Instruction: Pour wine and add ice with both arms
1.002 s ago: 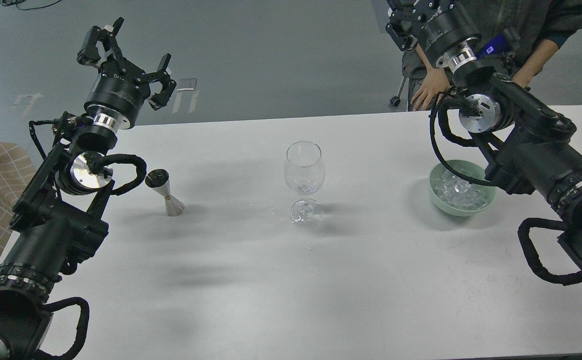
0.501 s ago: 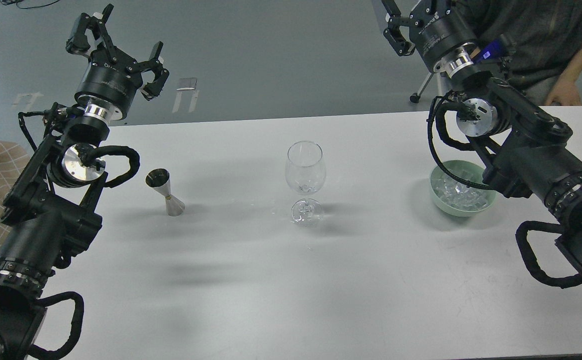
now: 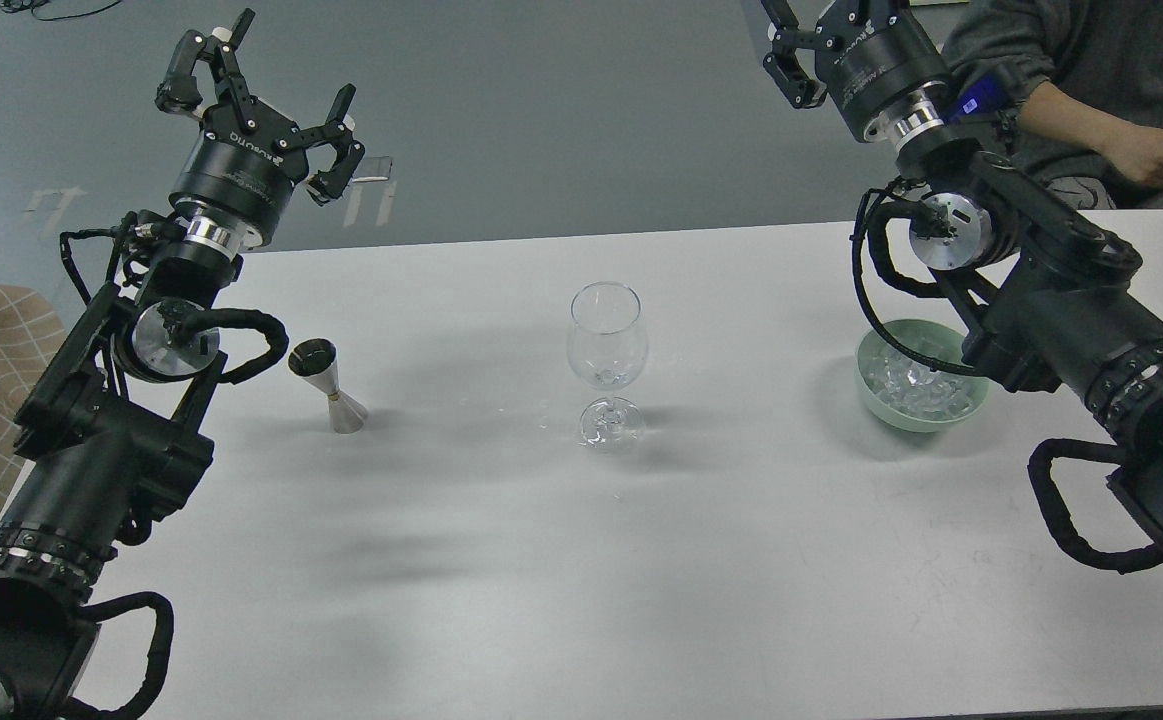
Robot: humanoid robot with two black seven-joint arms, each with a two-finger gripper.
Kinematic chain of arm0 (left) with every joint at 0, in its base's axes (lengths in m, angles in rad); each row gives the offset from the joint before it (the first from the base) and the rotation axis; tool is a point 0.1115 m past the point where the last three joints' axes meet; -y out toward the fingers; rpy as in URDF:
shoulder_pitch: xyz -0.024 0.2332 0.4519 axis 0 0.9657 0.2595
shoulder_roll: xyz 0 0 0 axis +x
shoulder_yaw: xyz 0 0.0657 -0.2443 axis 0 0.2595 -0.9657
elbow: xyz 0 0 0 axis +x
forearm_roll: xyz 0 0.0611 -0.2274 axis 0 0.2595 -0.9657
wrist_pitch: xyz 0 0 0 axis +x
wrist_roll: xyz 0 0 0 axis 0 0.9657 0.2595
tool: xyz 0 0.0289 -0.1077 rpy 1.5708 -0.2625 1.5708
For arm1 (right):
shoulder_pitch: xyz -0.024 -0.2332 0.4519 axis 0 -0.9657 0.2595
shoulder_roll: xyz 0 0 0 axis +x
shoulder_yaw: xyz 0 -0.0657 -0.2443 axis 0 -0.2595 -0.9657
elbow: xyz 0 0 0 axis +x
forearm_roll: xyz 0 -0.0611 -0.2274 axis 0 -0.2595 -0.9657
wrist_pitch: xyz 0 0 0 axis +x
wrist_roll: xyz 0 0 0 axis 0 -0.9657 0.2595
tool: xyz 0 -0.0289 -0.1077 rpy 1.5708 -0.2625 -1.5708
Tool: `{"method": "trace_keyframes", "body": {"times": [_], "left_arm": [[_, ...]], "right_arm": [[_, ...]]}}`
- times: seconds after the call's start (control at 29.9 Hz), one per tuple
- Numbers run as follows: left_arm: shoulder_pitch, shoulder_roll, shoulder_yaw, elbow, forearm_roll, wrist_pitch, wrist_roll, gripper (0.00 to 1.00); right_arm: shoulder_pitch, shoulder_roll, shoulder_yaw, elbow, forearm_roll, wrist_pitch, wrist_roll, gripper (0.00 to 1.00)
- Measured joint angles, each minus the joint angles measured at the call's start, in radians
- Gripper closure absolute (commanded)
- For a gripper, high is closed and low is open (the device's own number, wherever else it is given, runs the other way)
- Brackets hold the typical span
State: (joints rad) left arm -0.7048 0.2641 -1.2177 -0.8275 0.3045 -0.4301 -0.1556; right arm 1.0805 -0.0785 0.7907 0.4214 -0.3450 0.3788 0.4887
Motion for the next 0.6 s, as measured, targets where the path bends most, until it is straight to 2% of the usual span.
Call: {"method": "trace_keyframes", "body": {"times": [0.3,0.6], "left_arm": [[0.012,0.011,-0.007,-0.051,-0.001,0.002,0.002,0.02],[0.02,0.015,-0.009,-0.065,-0.007,0.016,0.038,0.03]], "right_arm": [[0.001,0.021,-0.007,-0.001,-0.001,0.0,0.0,0.0],[-0.004,0.023,-0.007,-0.003,-0.002,0.0,0.0,0.0]]}}
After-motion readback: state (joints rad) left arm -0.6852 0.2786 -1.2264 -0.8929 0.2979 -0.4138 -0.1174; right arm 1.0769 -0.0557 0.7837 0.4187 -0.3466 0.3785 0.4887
